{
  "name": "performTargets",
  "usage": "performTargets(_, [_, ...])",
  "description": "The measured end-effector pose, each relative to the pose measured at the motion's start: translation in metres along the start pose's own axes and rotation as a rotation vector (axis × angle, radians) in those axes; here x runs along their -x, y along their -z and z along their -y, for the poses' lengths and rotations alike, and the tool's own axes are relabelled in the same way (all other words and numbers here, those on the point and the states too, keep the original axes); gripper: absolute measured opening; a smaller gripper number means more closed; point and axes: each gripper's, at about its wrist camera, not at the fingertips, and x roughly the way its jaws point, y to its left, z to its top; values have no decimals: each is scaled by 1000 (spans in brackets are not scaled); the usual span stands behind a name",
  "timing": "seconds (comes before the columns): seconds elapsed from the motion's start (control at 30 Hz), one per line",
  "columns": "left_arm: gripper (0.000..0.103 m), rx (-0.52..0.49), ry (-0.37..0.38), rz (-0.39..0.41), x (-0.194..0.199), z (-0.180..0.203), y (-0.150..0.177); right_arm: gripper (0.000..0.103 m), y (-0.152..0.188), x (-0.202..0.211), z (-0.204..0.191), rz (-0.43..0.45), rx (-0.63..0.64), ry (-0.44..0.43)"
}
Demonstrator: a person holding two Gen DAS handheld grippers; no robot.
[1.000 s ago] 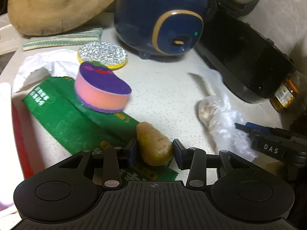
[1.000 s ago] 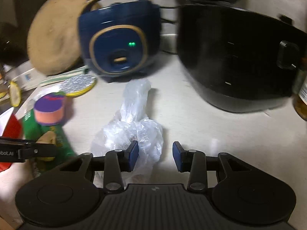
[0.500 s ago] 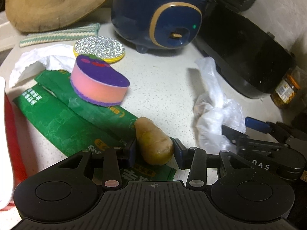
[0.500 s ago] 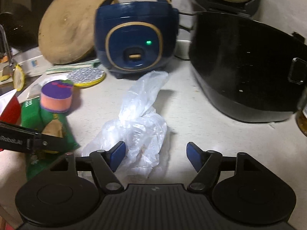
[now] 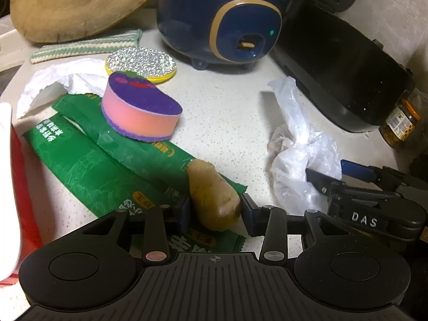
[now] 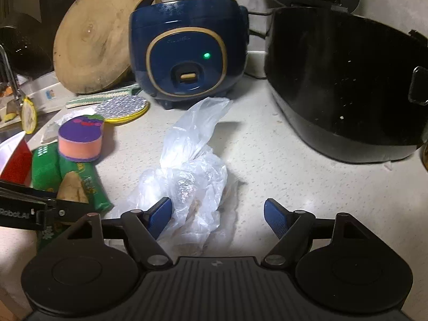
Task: Collect trash
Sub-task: 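Close the right gripper on the white plastic bag and lift it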
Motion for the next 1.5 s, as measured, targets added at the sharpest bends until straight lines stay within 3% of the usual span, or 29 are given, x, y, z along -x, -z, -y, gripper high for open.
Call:
performTargets(0.23, [44,9,2,-2,2,-1,1,73,6,11,-17,-1,68,-129])
performTargets(0.4, [44,5,-13,-5,4,2,1,73,10,19,-20,24,115,-66])
performTargets(0.53, [44,-2,-24,-4,4,4,2,73,11,21,-11,33,78,-50])
performTargets(0.87, [44,-9,-45,4,7,7,4,73,9,14,-15,39,58,-98])
performTargets(1.07, [44,-11,-47,16,18,4,7,73,-2,19,-10,70,-36,-141])
performTargets(1.4, [44,9,-62,150,81,-12,10,73,-1,-1,-31,-23,-86,-214])
performTargets(1.43, [44,14,-61,164,87,-14,11,72,0,-3,-37,-27,-69,-205])
performTargets(1.5, [44,19,-54,193,102,-20,14,54,2,-2,-50,-25,-21,-179])
